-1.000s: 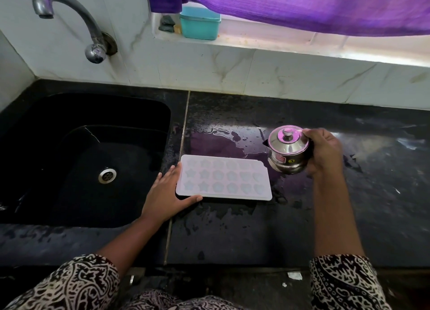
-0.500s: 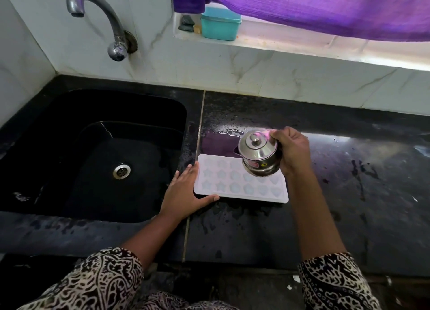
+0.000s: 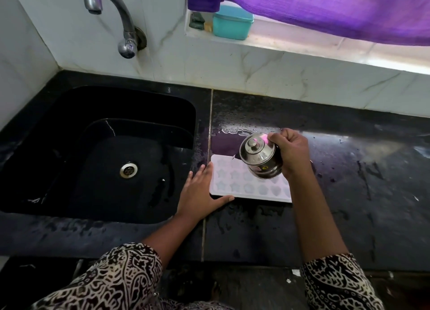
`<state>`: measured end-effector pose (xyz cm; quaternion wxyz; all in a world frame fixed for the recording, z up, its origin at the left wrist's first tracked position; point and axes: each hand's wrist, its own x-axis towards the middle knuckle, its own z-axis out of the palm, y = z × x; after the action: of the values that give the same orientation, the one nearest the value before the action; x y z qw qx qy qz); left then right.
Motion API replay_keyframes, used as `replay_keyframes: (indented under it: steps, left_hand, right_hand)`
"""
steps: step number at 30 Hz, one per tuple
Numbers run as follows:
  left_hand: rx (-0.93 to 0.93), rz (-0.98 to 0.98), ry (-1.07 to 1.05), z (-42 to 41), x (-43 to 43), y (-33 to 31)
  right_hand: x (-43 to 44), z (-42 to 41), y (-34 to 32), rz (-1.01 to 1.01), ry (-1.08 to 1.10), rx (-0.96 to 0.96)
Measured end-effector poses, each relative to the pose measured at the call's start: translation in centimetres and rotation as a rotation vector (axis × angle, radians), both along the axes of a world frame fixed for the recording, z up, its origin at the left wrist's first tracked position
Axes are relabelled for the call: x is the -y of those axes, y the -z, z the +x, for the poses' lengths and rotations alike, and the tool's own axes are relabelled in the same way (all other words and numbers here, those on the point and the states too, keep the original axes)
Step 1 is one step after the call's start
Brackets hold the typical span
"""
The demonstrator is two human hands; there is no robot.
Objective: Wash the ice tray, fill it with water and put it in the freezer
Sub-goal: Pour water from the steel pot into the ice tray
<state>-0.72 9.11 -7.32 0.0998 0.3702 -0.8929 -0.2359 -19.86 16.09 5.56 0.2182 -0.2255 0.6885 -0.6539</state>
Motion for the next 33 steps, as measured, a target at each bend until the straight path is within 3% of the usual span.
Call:
replay_keyframes:
  steps: [33]
  left_hand:
    - [-0.006,-0.010,0.005,0.1,-0.1,0.1]
  right_hand:
    - [0.0,1.7,-0.4,0.017,0.063,-0.052]
